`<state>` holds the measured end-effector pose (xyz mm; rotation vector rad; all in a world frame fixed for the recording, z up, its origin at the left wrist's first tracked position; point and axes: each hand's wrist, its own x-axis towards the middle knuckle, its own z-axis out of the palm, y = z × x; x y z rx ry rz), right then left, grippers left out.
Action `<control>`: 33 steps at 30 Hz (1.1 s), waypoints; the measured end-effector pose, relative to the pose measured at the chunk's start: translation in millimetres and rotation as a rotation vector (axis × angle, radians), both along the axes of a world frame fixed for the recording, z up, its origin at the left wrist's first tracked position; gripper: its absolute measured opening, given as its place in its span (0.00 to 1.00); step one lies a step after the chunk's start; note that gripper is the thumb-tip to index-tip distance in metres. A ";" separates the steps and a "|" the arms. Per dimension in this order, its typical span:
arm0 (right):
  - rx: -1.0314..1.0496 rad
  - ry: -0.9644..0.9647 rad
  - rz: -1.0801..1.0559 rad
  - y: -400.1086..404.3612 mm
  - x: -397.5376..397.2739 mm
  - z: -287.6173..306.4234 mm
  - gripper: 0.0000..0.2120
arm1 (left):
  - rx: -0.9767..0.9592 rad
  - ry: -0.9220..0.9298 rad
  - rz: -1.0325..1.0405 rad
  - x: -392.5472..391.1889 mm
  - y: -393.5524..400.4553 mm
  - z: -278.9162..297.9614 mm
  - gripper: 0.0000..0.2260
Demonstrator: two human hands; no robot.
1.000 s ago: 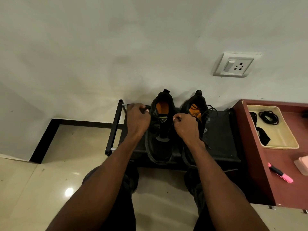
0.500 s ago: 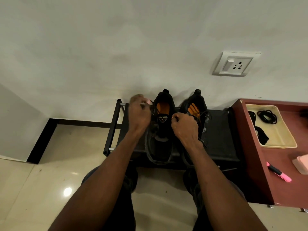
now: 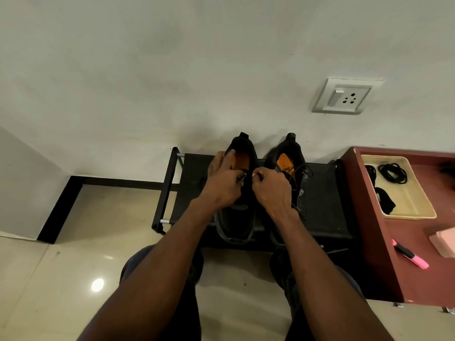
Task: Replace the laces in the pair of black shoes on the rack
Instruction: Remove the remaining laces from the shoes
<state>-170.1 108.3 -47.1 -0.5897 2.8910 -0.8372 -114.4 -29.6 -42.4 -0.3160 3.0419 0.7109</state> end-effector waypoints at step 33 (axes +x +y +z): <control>-0.027 -0.105 -0.033 0.0 -1.0 -9.7 0.15 | 0.239 -0.083 0.401 0.7 -16.5 2.5 0.09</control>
